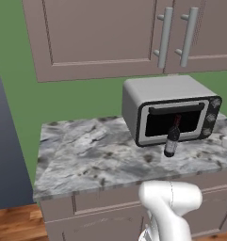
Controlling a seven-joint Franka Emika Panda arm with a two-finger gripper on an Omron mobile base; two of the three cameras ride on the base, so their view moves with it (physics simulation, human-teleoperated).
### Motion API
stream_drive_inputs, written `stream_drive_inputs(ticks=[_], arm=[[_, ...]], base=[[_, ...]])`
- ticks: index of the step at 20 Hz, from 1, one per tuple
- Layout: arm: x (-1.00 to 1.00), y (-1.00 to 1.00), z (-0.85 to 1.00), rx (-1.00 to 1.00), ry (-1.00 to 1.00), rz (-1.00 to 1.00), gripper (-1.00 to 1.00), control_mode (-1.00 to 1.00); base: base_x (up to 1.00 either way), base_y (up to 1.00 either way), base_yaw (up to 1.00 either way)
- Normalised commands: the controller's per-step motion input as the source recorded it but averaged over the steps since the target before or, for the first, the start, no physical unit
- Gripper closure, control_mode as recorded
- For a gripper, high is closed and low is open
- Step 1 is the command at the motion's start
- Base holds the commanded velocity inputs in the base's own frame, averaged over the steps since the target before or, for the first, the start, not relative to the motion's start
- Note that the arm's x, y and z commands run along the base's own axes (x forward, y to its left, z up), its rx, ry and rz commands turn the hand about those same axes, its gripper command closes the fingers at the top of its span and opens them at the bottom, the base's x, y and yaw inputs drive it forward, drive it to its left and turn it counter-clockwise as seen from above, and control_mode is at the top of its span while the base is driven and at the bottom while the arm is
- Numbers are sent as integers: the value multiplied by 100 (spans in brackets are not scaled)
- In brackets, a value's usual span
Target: There is a wine glass and glass cup on the dining counter. Place the wine bottle next to the wine glass and the juice bottle next to the glass cup.
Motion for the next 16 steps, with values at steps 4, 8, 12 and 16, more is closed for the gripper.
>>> stream_drive_inputs(ticks=[4, 8, 12, 16], arm=[[26, 11, -4, 0, 4, 8, -100, -100], [11, 1, -1, 5, -5, 28, -100, -100], [2, 19, -15, 4, -9, 29, -100, -100], [13, 17, -11, 1, -13, 24, -100, -100]], base=[[0, 0, 0], [0, 0, 0], [0, 0, 0], [0, 0, 0]])
